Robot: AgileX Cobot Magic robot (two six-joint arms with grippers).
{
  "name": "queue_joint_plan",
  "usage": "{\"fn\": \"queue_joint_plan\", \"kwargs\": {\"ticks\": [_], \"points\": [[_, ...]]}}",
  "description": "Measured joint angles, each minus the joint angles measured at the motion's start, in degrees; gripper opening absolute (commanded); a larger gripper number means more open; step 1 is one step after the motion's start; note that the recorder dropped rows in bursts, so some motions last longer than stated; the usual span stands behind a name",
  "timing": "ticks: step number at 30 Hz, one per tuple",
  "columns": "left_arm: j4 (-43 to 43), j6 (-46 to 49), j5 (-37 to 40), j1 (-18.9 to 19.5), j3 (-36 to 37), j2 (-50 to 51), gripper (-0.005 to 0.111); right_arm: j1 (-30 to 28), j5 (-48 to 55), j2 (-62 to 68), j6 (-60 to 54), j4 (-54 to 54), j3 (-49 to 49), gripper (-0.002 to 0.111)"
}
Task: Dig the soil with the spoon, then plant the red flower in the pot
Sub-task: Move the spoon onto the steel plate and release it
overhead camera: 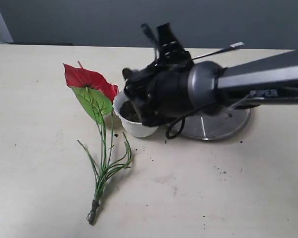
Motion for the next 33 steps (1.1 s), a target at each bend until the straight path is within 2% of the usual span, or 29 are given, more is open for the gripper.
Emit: {"fn": "queue_joint_plan", "kwargs": {"ticks": [5, 11, 14, 21, 33], "points": [[0.0, 0.0, 0.0, 0.0, 0.0, 0.0, 0.000, -6.2, -5.7, -5.0, 14.8, 16.4, -1.1, -0.001], [0.0, 0.0, 0.0, 0.0, 0.0, 0.0, 0.000, -16.0, -19.7, -6.9, 17.3, 39.1, -1.1, -0.001], [0.0, 0.0, 0.0, 0.0, 0.0, 0.0, 0.000, -21.0, -25.4, -6.4, 17.5, 45.6, -1.1, -0.001], [0.0, 0.0, 0.0, 0.0, 0.0, 0.0, 0.000, -28.5, -32.7, -2.5, 17.8, 49.4, -2.8, -0.001], [0.0, 0.0, 0.0, 0.0, 0.0, 0.0, 0.000, -29.4, -35.0, 6.9, 15.8, 49.9, -8.0, -0.001]]}}
